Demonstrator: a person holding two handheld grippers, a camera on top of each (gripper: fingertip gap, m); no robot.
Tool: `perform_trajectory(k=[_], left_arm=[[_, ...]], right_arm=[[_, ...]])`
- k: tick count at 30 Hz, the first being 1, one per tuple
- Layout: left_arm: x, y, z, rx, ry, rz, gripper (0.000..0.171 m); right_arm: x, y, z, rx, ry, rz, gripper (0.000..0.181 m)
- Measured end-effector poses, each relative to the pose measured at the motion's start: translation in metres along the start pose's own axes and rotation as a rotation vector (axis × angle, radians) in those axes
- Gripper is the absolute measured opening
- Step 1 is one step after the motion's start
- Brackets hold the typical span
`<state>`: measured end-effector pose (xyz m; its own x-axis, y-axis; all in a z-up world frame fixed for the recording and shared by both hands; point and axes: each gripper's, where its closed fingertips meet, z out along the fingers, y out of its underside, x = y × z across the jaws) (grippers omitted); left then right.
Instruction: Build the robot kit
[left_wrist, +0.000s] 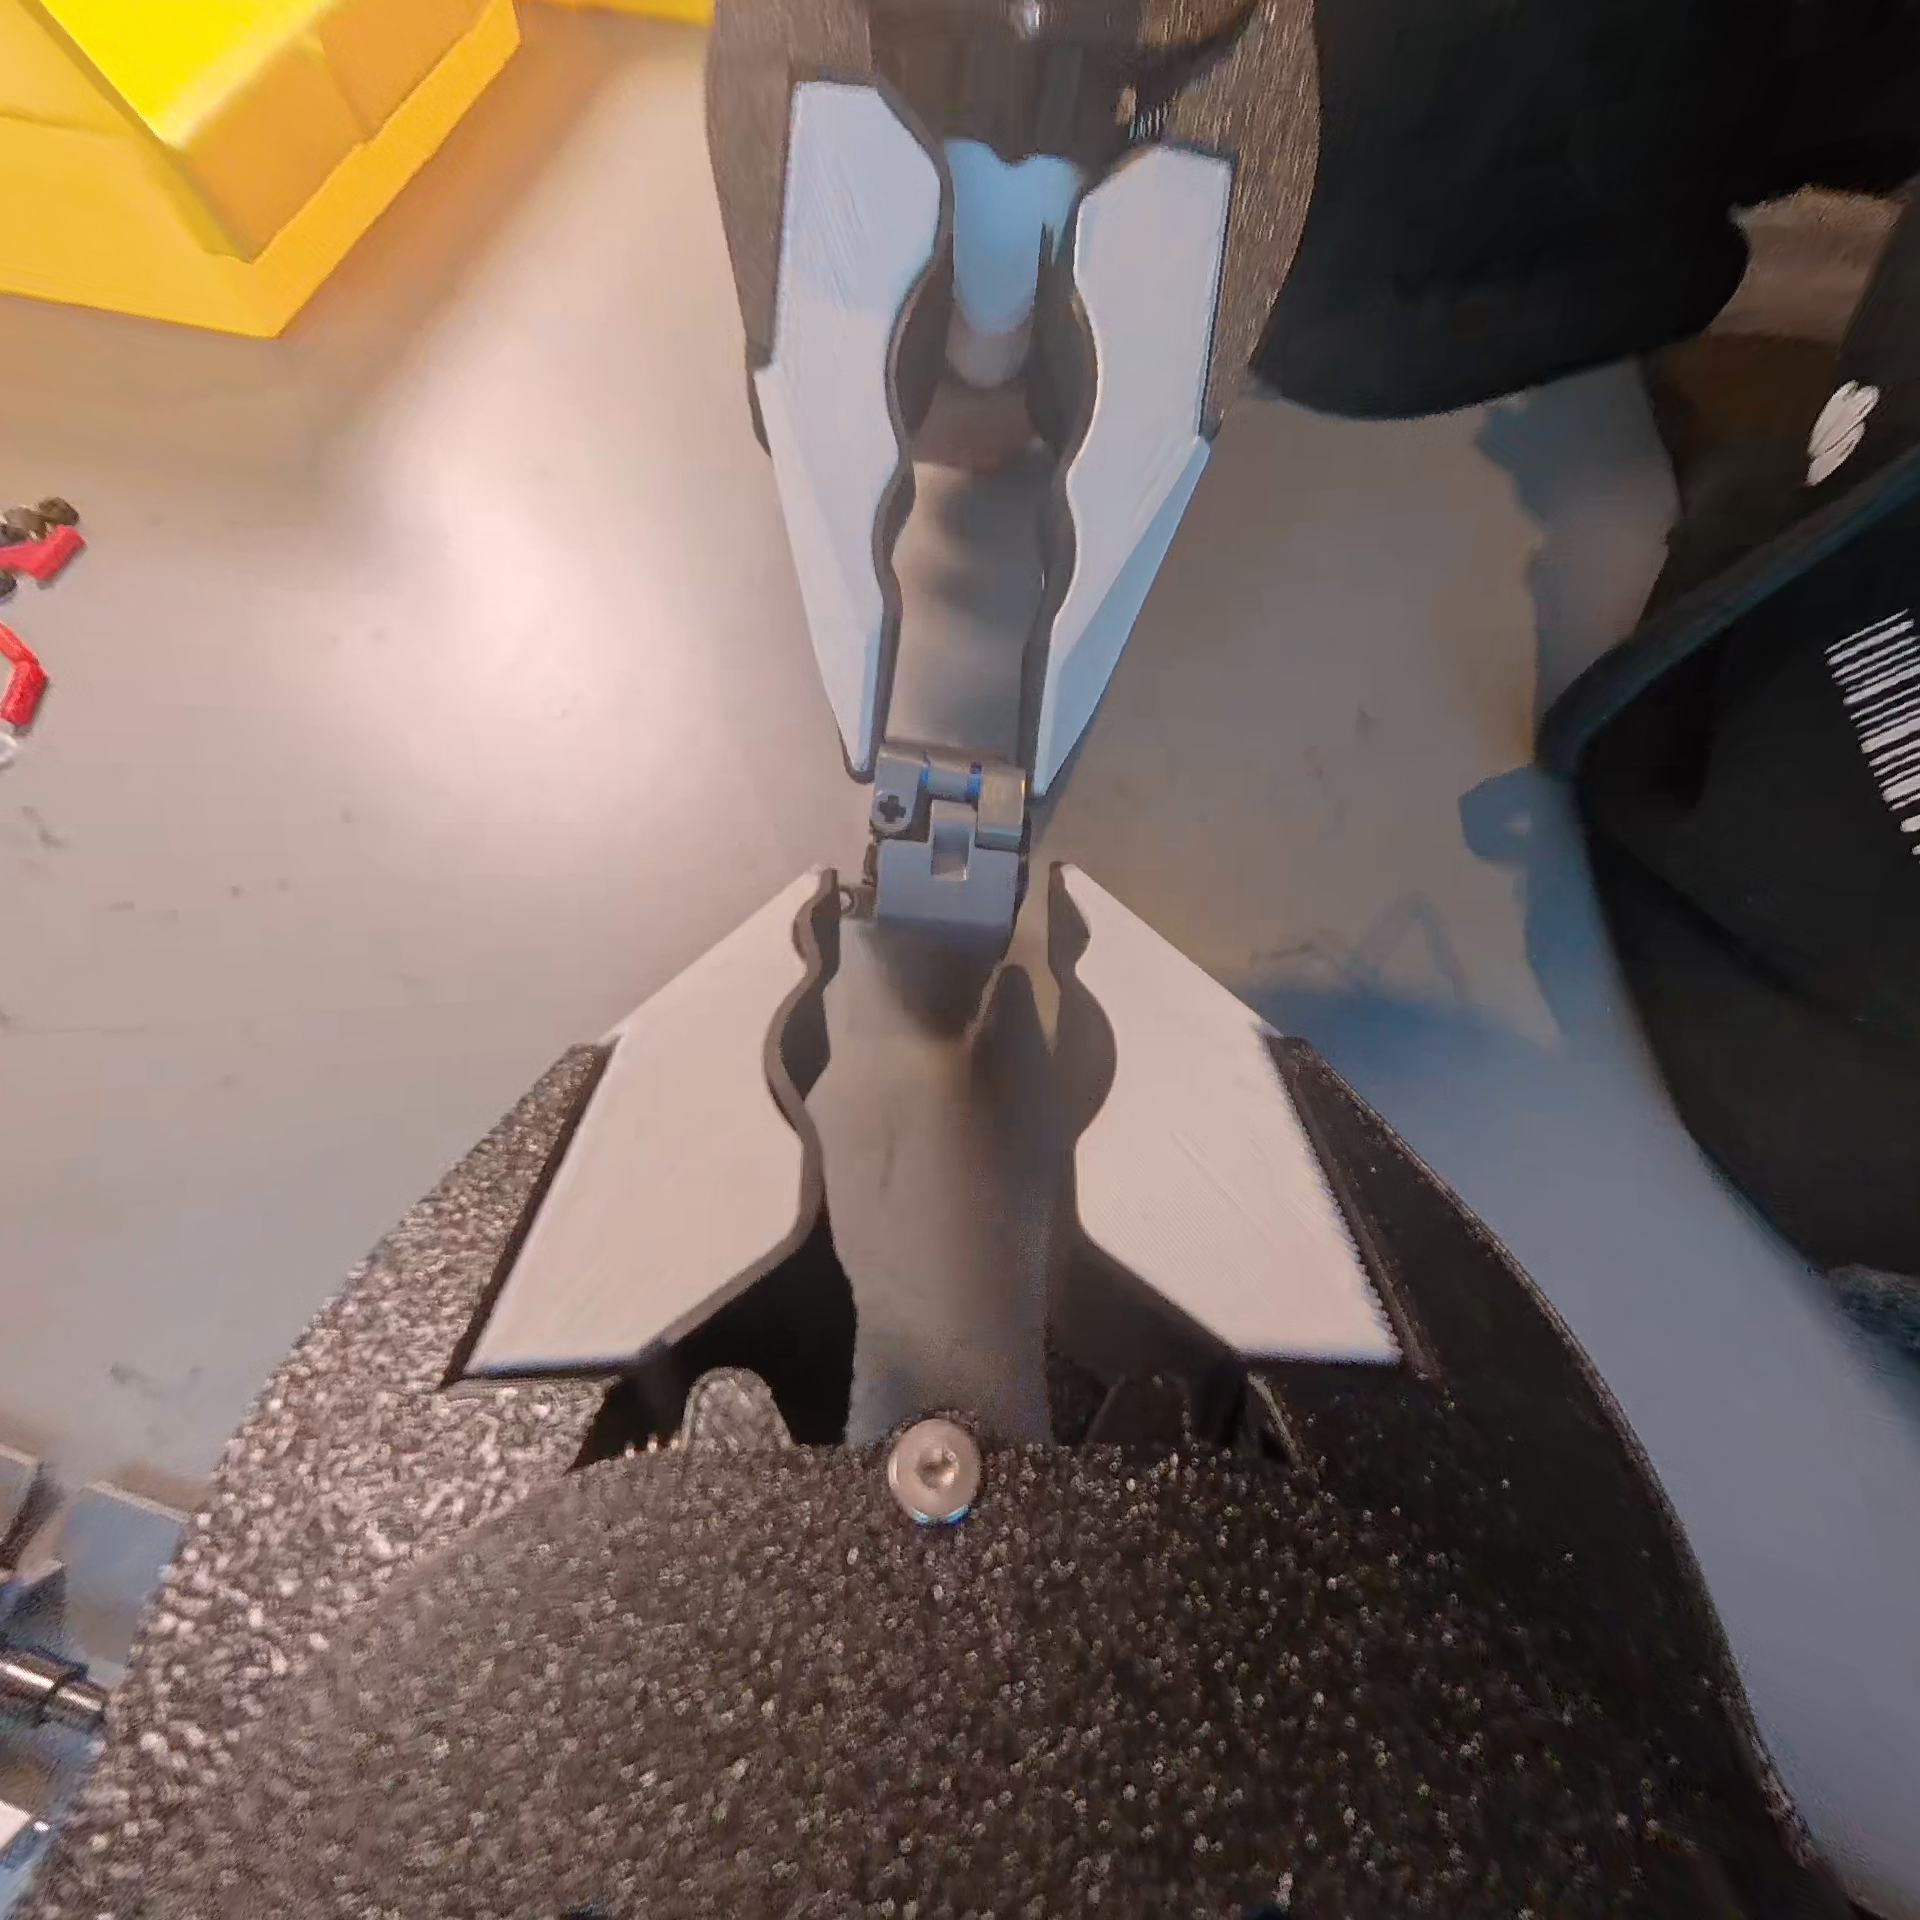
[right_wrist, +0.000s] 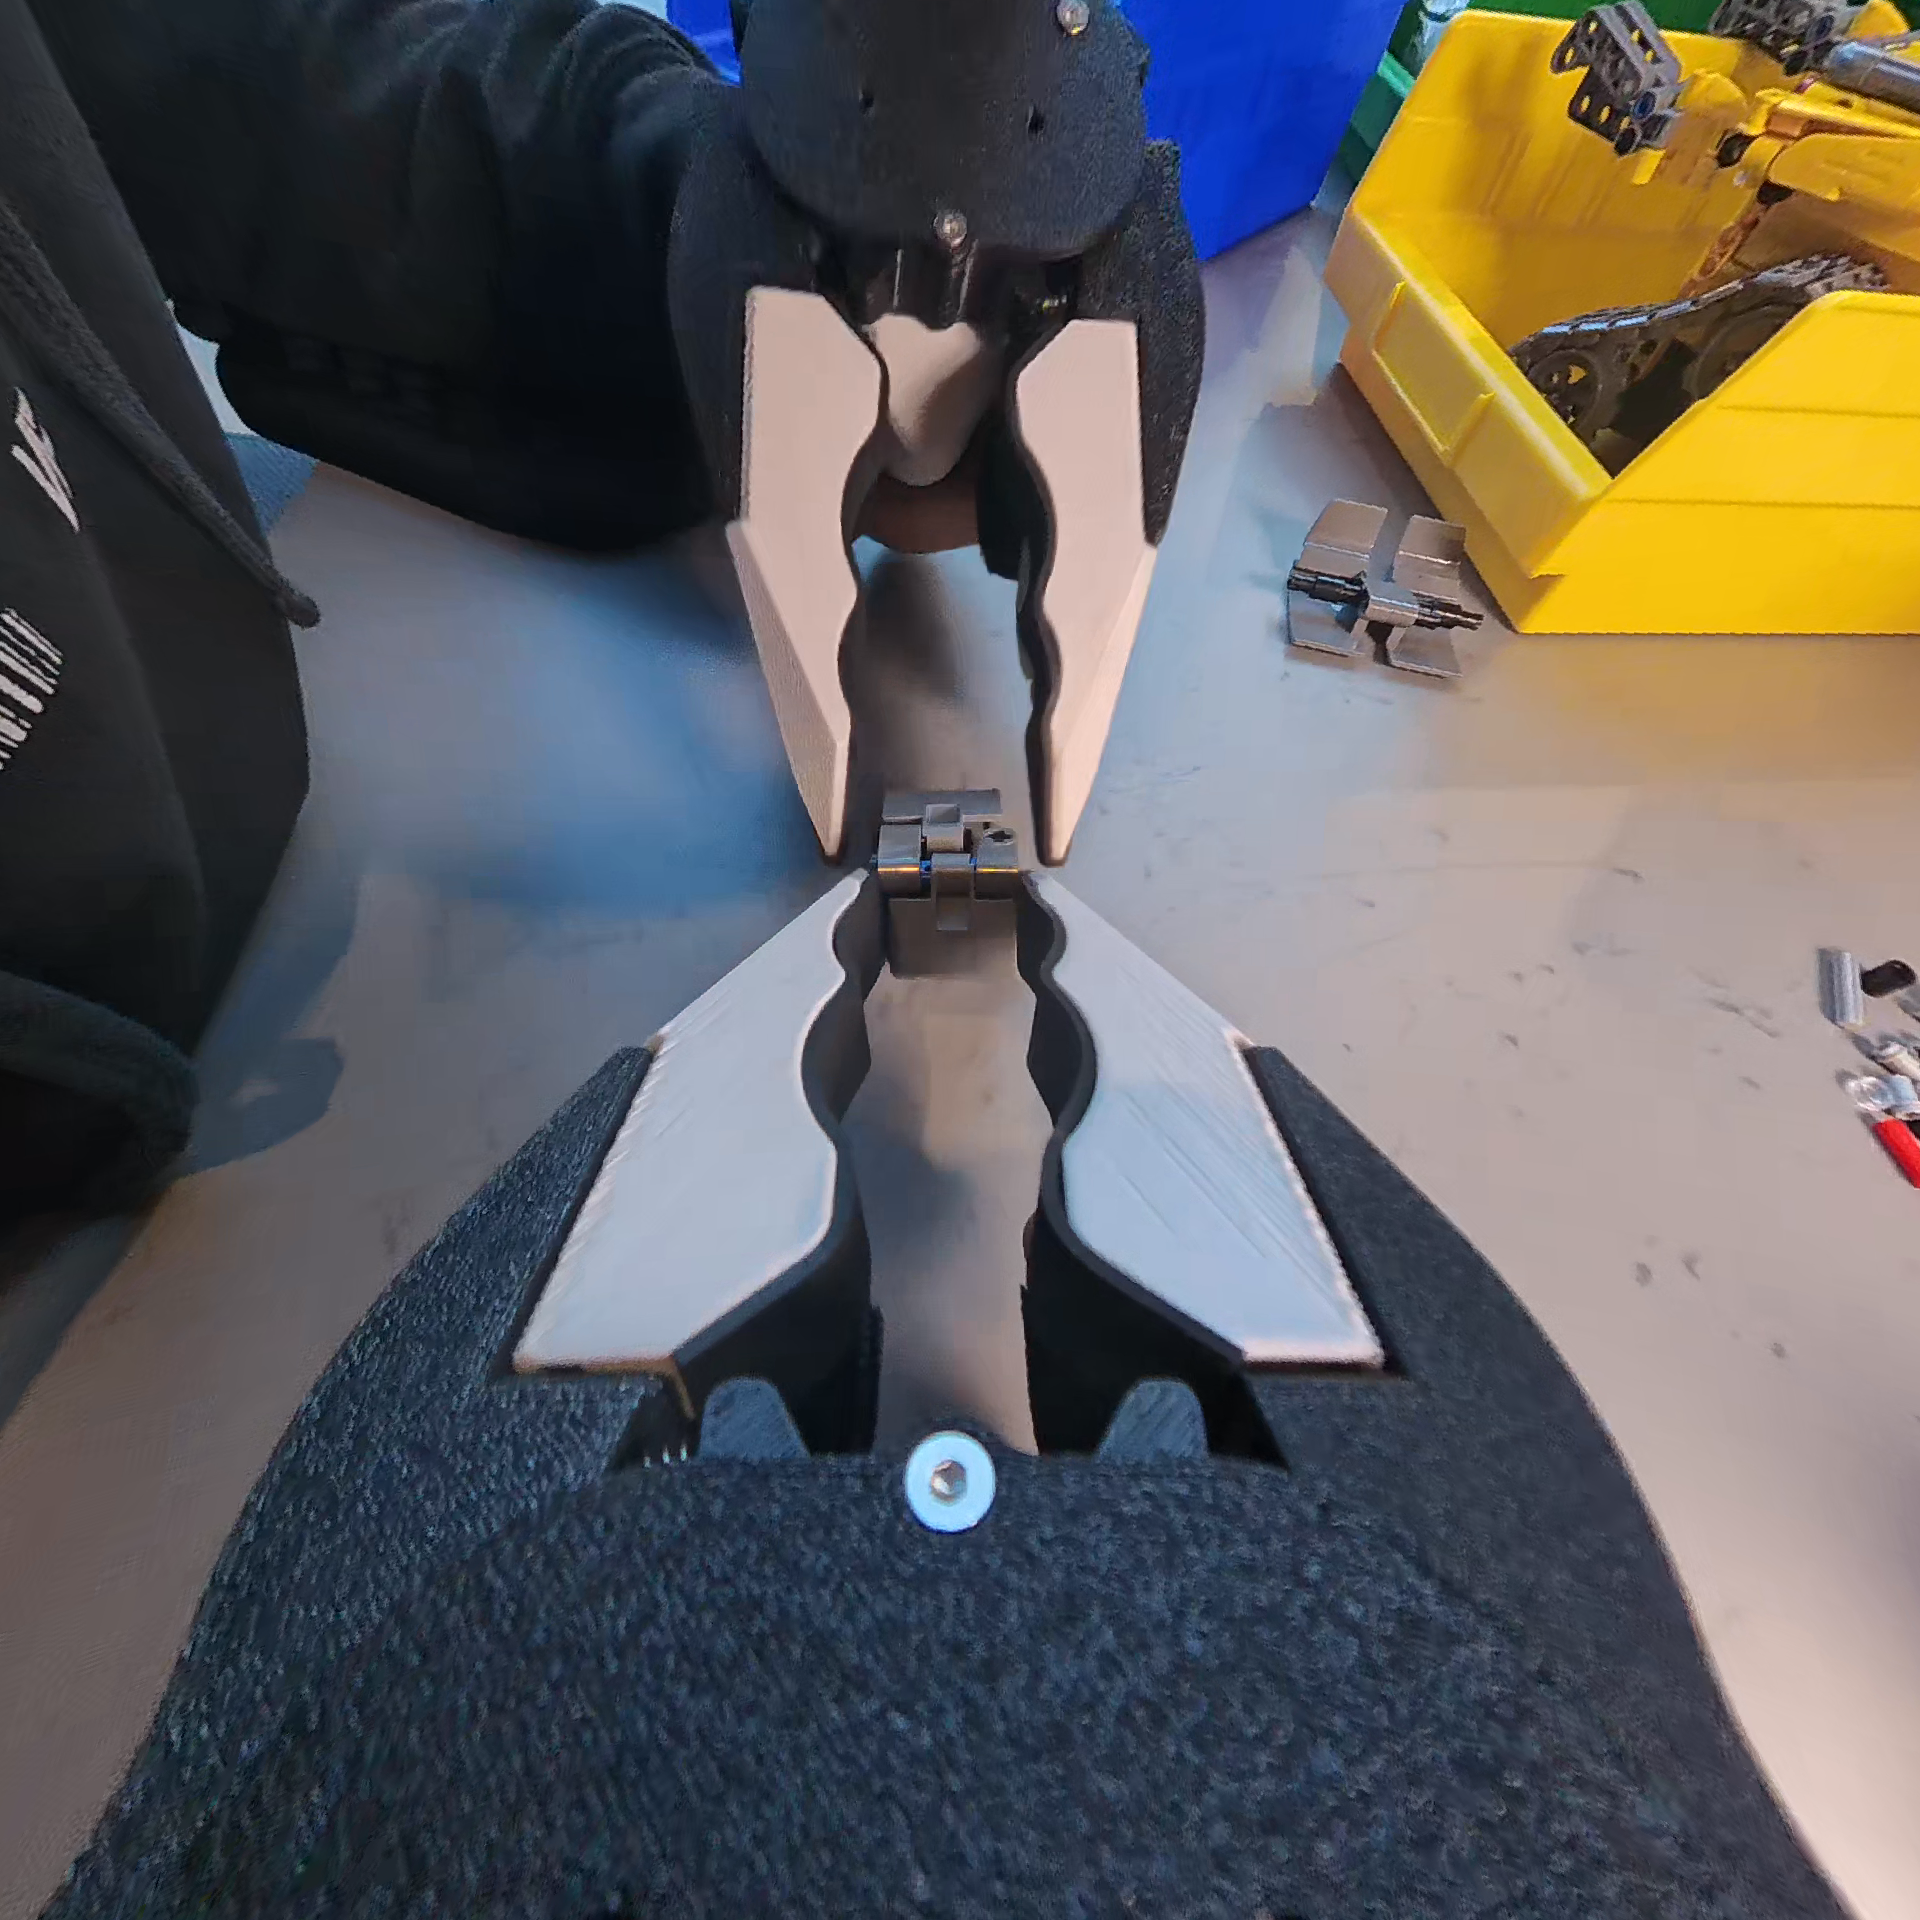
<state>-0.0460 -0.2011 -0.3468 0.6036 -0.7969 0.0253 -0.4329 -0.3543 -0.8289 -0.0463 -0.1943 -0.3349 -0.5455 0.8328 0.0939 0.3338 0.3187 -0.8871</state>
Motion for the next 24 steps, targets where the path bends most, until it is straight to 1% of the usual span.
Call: perform_trajectory(k=[2,3,4,6,10,18,24], left_arm=[[0.002,-0.009,-0.003,0.055,0.015,-0.011,0.04],[0.003,-0.011,-0.003,0.062,0.019,-0.009,0.038],[0.004,-0.01,-0.001,0.056,0.016,0.0,0.032],[0.008,-0.009,0.001,0.047,0.02,0.022,0.027],[0.01,-0.009,0.001,0.018,0.011,0.045,0.025],[0.013,-0.008,0.002,-0.006,-0.001,0.084,0.023],[0.019,-0.007,0.002,-0.018,0.028,0.108,0.022]], right_arm=[[-0.002,0.0,0.0,0.002,-0.007,-0.009,0.025],[-0.002,-0.001,0.0,0.003,-0.007,-0.017,0.025],[-0.004,-0.001,0.001,0.003,-0.013,-0.026,0.025],[-0.007,-0.002,0.002,0.002,-0.013,-0.052,0.025],[-0.01,-0.003,0.002,0.003,-0.009,-0.083,0.024],[-0.015,-0.003,0.002,0.002,-0.032,-0.087,0.021],[-0.022,-0.003,0.003,-0.002,-0.077,-0.077,0.02]])
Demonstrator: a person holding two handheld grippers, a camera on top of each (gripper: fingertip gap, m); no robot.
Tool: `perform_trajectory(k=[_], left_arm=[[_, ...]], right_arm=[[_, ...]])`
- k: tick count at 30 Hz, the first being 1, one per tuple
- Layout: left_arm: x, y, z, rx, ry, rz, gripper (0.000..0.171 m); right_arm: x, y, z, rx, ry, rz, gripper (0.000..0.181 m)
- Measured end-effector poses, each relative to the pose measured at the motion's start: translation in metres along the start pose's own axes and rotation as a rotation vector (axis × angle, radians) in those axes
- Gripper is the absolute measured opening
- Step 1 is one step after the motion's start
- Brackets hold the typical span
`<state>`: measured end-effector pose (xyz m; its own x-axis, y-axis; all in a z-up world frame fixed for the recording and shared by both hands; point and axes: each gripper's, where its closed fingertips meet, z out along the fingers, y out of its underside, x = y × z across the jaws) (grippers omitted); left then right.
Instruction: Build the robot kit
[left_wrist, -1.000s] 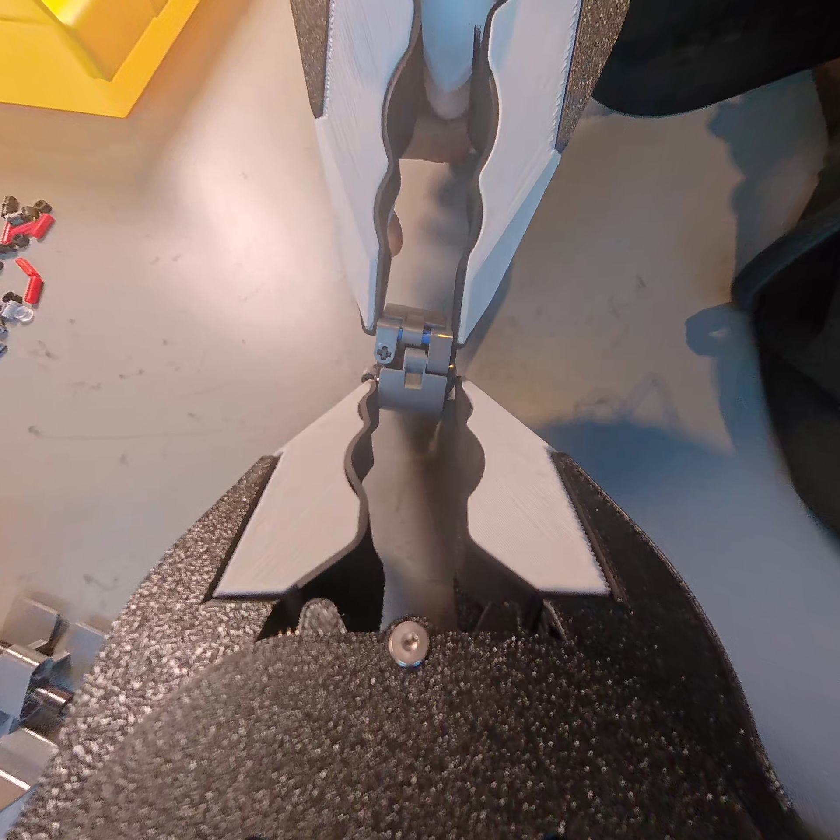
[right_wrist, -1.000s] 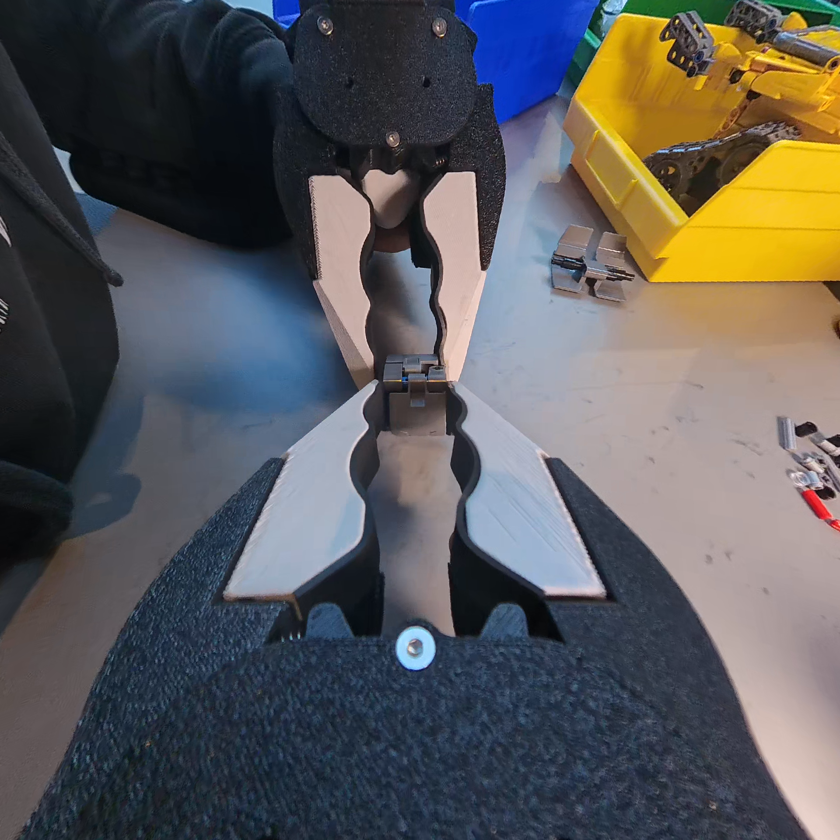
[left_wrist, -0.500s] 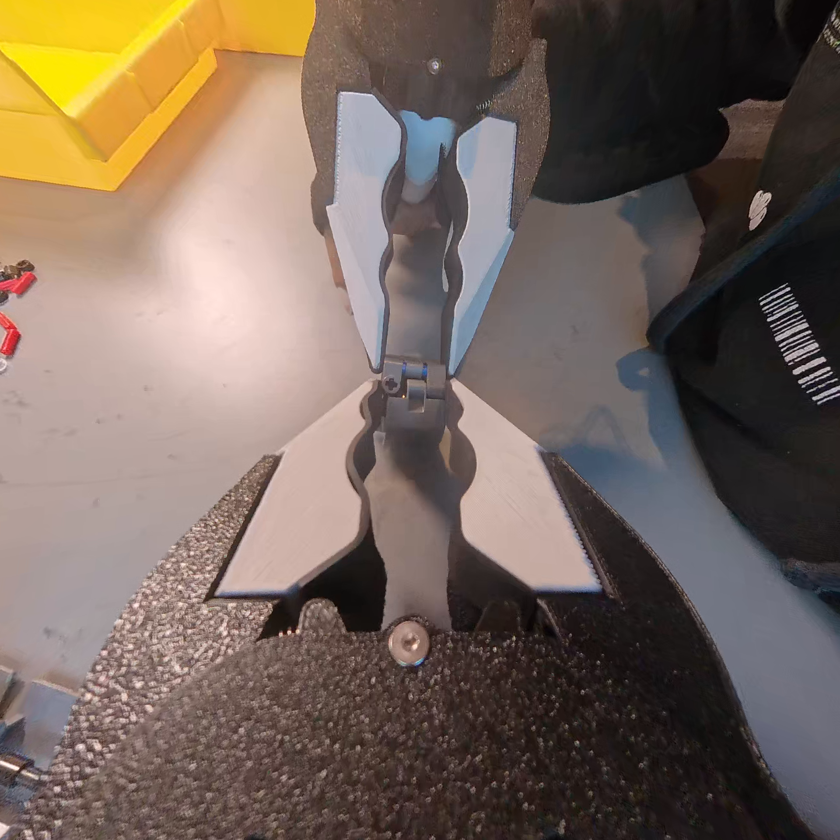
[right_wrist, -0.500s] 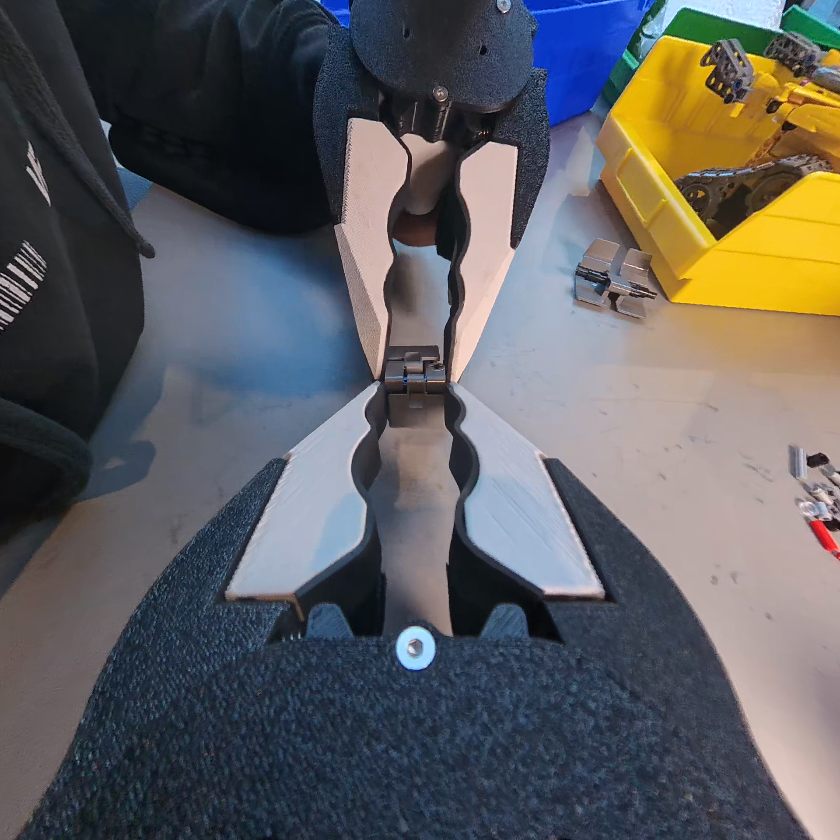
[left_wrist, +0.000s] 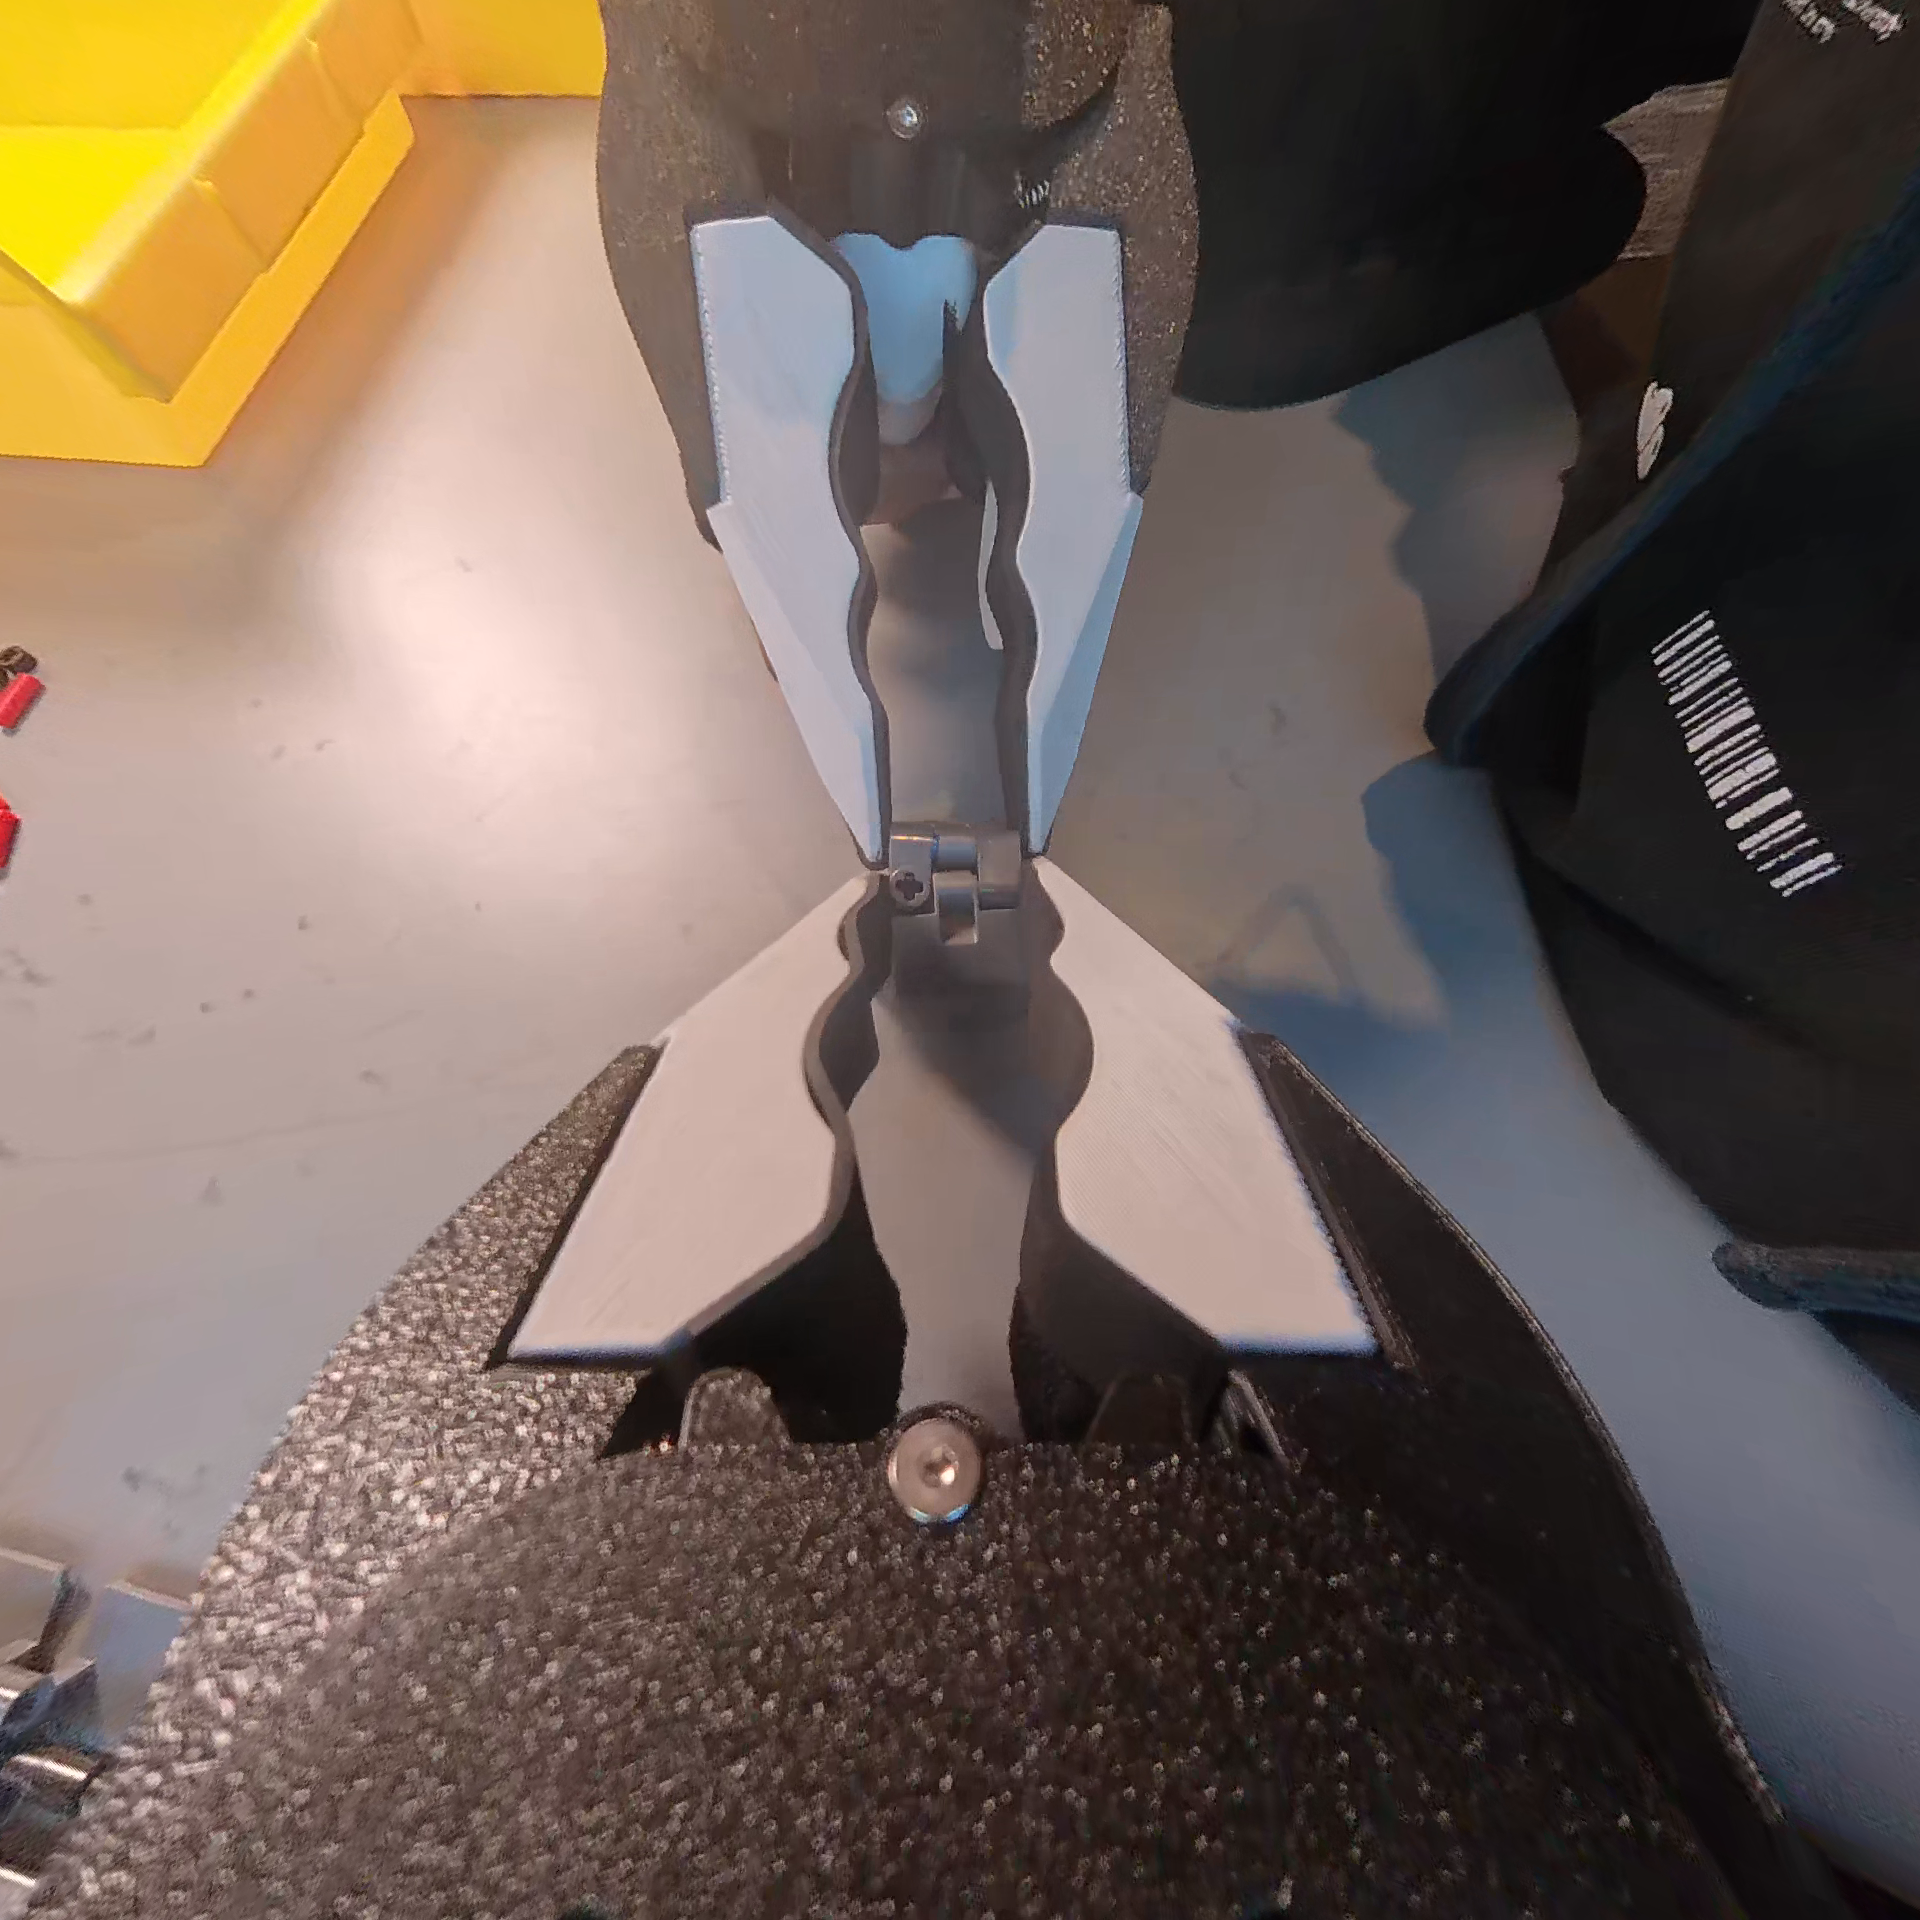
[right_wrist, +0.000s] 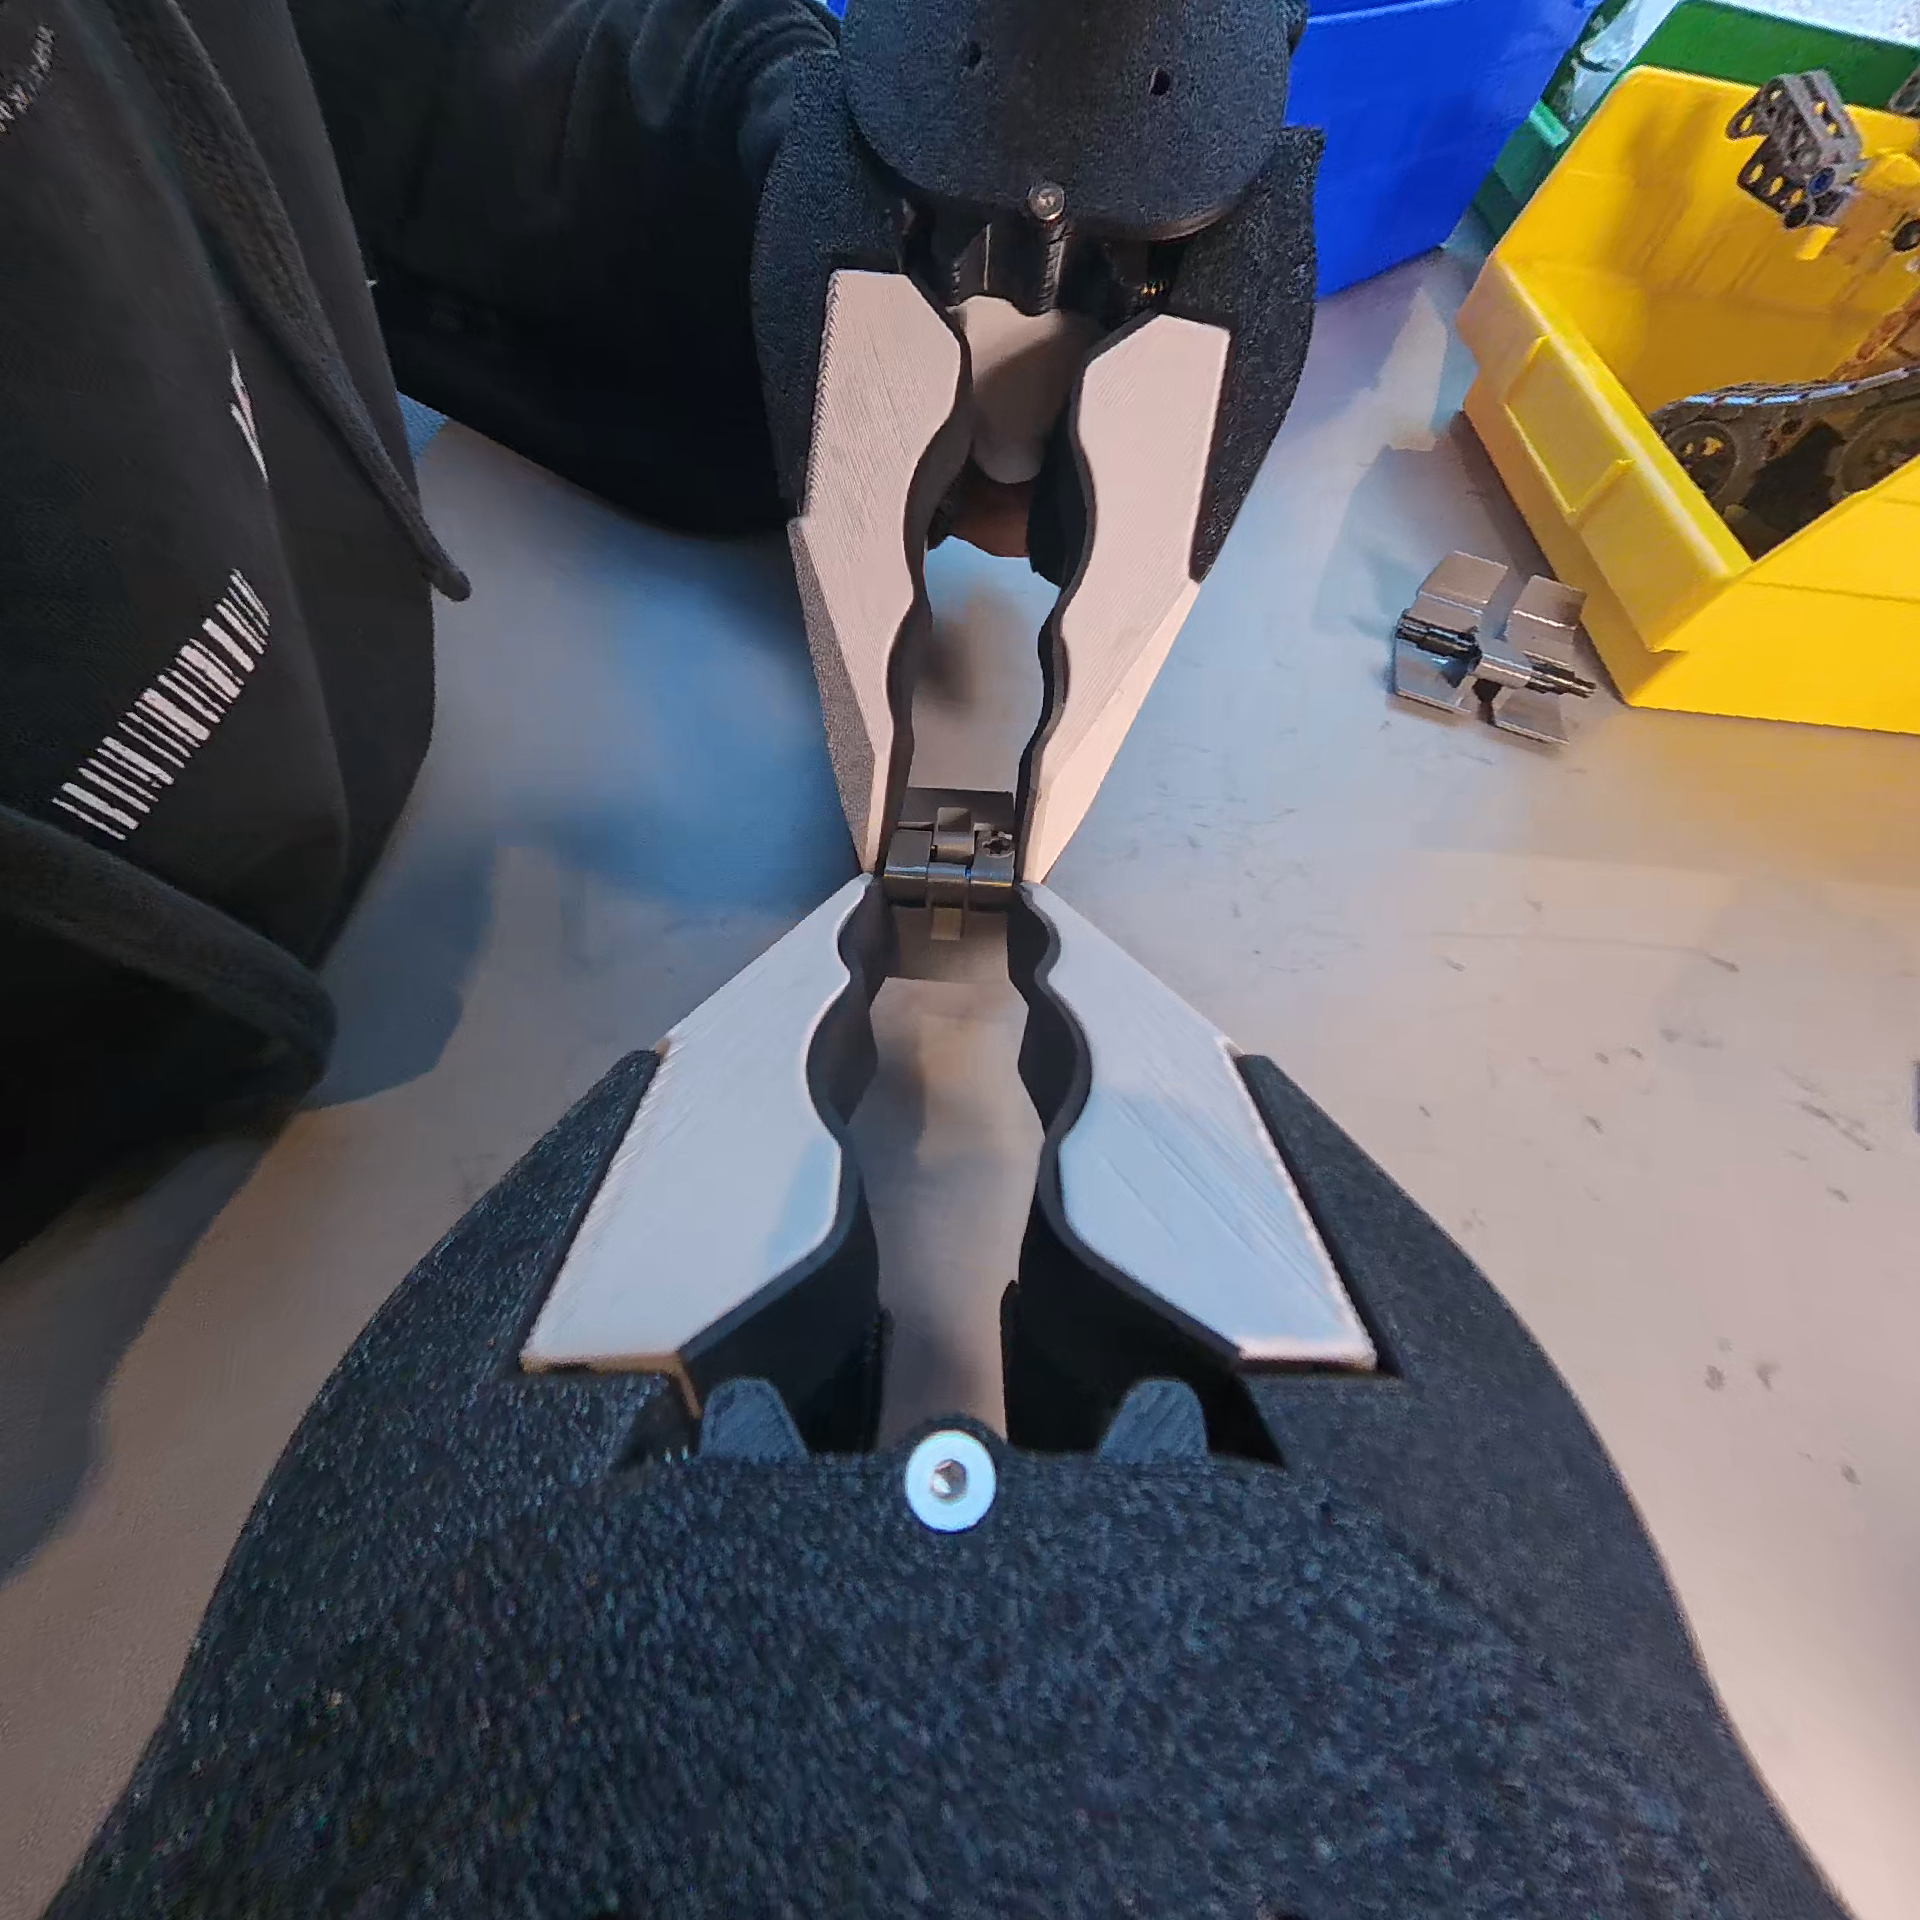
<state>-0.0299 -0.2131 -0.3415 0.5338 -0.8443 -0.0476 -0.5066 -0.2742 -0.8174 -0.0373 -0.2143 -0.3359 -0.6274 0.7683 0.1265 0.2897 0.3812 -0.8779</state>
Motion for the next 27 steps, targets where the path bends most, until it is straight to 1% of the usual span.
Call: perform_trajectory(k=[3,6,8,10,13,15,16,18,19,21,23,27], left_arm=[[0.0,0.0,0.001,0.011,0.02,-0.026,0.022],[-0.005,-0.001,0.001,0.052,0.024,-0.071,0.024],[-0.006,-0.001,-0.002,0.057,0.028,-0.062,0.027],[-0.007,0.001,-0.006,0.054,0.023,-0.056,0.046],[-0.012,0.006,-0.005,0.039,0.005,-0.062,0.055],[-0.013,0.001,-0.004,0.079,0.01,-0.08,0.055],[-0.014,-0.005,-0.004,0.11,0.006,-0.09,0.052],[-0.011,-0.013,-0.008,0.155,0.027,-0.1,0.044],[-0.013,-0.016,-0.011,0.171,0.021,-0.106,0.043],[-0.015,-0.017,-0.016,0.174,0.024,-0.123,0.042],[-0.016,-0.012,-0.016,0.132,0.009,-0.11,0.042],[-0.015,0.0,-0.009,0.042,-0.014,-0.072,0.042]], right_arm=[[0.001,0.002,-0.001,-0.001,-0.012,0.012,0.021],[0.007,0.002,-0.003,0.008,0.003,0.03,0.022],[0.009,0.001,-0.003,0.014,0.011,0.028,0.022],[0.011,-0.002,-0.006,0.043,0.021,0.035,0.023],[0.017,-0.012,-0.015,0.126,0.034,0.072,0.023],[0.018,-0.025,-0.02,0.219,0.023,0.102,0.023],[0.017,-0.032,-0.022,0.267,0.007,0.121,0.023],[0.018,-0.039,-0.026,0.32,0.001,0.144,0.024],[0.019,-0.04,-0.027,0.331,0.004,0.153,0.024],[0.022,-0.036,-0.026,0.308,0.01,0.164,0.024],[0.022,-0.029,-0.023,0.26,0.018,0.154,0.025],[0.02,-0.022,-0.019,0.179,0.037,0.121,0.043]])
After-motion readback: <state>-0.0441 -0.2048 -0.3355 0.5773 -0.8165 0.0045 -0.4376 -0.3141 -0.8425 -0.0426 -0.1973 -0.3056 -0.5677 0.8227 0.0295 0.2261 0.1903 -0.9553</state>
